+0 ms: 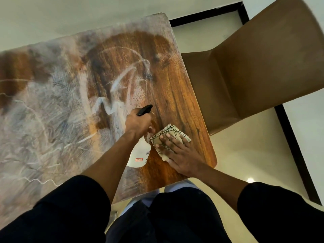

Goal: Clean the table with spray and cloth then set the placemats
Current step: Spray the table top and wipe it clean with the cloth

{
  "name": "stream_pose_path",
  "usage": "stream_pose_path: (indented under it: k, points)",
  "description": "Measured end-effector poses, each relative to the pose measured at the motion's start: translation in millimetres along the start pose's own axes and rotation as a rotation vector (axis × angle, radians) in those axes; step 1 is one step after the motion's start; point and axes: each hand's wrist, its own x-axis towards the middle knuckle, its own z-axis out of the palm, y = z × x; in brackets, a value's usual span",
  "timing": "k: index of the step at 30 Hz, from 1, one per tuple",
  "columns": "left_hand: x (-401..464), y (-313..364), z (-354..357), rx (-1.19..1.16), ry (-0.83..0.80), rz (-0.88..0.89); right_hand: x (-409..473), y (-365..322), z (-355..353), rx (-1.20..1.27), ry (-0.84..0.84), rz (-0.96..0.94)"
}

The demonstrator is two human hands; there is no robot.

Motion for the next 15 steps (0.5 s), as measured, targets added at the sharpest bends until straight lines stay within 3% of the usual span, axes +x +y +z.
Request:
stream_pose_path:
  k: [2, 7, 10, 13, 15]
  points:
    - [-2.1, -2.5, 0.5, -0.003, -0.004, 0.013, 3.1, 19.0, -1.6, 0.008, 0.008, 0.011]
    - [-2.8, -9.1, 2.1, -0.007, 0.01, 0.033, 49.6, 68.5, -33.8, 0.099, 0.076, 0.445]
    - [-1.9, -8.5, 1.6, -0.004, 0.013, 0.039, 83.0, 84.0, -53.5, 0.157, 0.127, 0.613]
    - [2.0, -3.2, 1.7, -0.014, 0.013, 0.049, 94.1, 82.4, -56.8, 0.174, 0.127, 0.629]
    - [7.4, -0.4, 3.9, -0.013, 0.002, 0.049, 86.4, 79.5, -53.3, 0.154, 0.102, 0.544]
